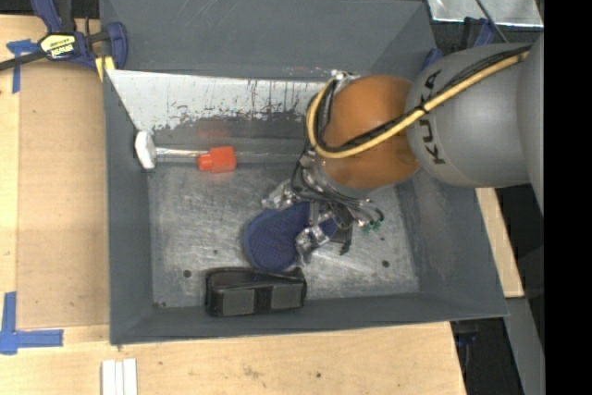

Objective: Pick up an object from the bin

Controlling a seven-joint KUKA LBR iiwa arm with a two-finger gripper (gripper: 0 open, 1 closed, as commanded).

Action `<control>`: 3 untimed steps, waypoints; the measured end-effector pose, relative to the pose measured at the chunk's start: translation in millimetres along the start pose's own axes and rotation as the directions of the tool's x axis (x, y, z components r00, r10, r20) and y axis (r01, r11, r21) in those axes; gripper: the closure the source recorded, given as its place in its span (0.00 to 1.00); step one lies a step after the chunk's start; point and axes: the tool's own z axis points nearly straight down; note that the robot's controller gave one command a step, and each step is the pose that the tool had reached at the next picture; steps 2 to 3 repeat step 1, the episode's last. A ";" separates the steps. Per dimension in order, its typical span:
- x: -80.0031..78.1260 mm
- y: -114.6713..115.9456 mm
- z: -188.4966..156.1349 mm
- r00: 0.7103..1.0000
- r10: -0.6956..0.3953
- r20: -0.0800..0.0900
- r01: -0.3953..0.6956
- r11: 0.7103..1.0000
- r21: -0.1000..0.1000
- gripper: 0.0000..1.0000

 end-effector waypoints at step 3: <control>17.6 18.1 -134.8 1.000 -0.009 -0.009 0.009 1.000 0.002 1.00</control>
Offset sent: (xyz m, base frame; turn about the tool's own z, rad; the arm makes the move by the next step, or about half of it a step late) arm -0.0280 0.0069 0.1295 -0.0112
